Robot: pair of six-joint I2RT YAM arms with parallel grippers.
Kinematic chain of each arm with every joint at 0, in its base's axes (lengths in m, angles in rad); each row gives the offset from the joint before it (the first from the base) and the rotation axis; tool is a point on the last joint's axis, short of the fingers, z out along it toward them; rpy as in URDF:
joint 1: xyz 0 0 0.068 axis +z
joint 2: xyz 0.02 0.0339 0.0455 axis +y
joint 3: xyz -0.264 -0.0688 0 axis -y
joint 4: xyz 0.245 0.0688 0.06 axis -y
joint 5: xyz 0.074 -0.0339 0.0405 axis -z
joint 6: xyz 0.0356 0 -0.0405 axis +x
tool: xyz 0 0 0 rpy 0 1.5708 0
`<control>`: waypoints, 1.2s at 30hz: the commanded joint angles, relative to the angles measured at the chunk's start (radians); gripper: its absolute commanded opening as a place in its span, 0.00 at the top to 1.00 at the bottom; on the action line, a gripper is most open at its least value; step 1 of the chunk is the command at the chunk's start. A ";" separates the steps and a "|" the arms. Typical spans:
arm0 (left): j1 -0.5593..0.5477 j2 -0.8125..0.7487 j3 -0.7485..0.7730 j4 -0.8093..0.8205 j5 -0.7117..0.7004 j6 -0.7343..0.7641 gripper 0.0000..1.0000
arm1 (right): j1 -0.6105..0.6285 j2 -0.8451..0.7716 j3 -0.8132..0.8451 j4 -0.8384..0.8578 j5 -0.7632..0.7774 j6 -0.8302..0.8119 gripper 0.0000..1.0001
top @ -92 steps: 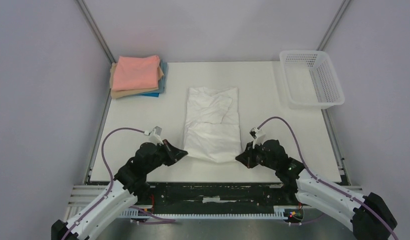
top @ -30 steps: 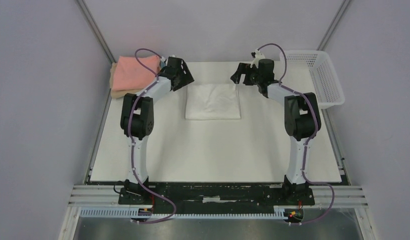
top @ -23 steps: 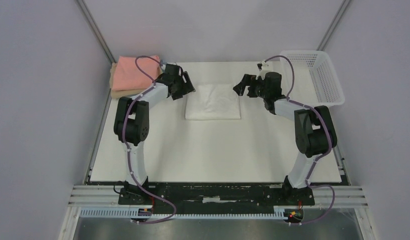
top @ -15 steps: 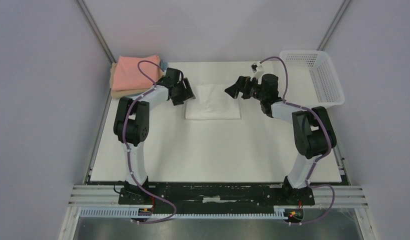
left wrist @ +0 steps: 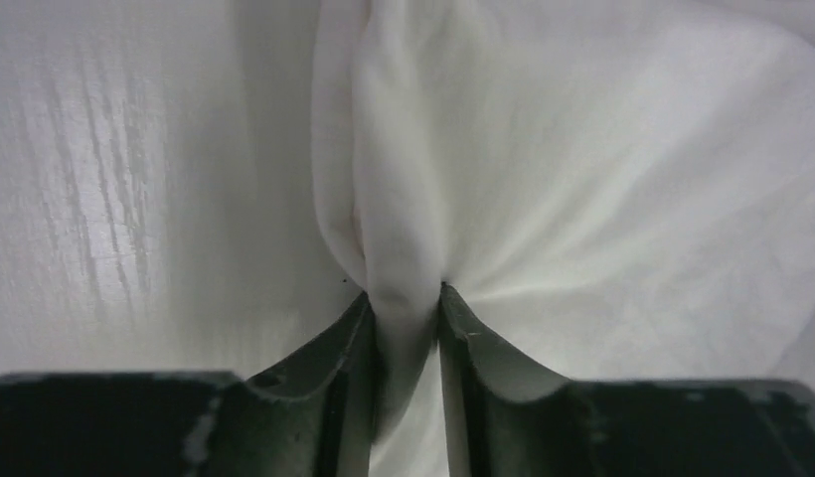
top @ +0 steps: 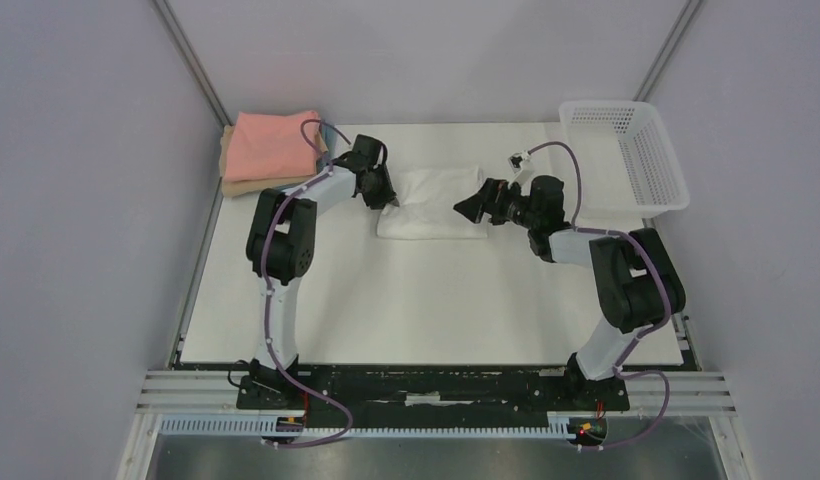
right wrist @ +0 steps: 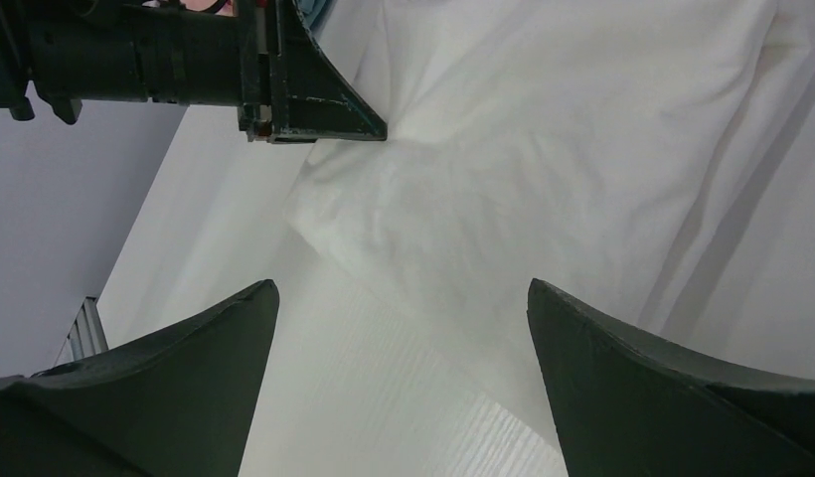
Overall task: Fold and stack the t-shirts
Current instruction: Put the neatly folded tshirt into the corner of the board with the left arm
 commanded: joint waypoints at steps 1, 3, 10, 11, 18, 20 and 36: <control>-0.094 0.072 0.042 -0.134 -0.202 0.039 0.78 | -0.016 -0.137 -0.091 0.086 -0.016 -0.016 0.02; -0.129 0.094 0.098 -0.194 -0.319 0.066 0.97 | -0.018 -0.189 -0.153 0.084 -0.006 -0.036 0.02; -0.163 0.091 0.227 -0.271 -0.620 0.163 0.98 | -0.018 -0.462 -0.384 0.003 0.126 -0.163 0.02; -0.163 0.080 0.231 -0.262 -0.679 0.191 0.98 | -0.019 -0.509 -0.411 -0.020 0.180 -0.178 0.02; -0.161 0.031 0.226 -0.029 -0.948 0.536 0.98 | -0.018 -0.691 -0.511 -0.060 0.366 -0.216 0.02; -0.157 0.024 0.223 0.070 -1.023 0.640 0.98 | -0.018 -0.705 -0.516 -0.053 0.376 -0.217 0.02; -0.058 -0.004 0.416 0.311 -1.053 1.128 0.98 | -0.019 -0.685 -0.499 -0.102 0.459 -0.226 0.02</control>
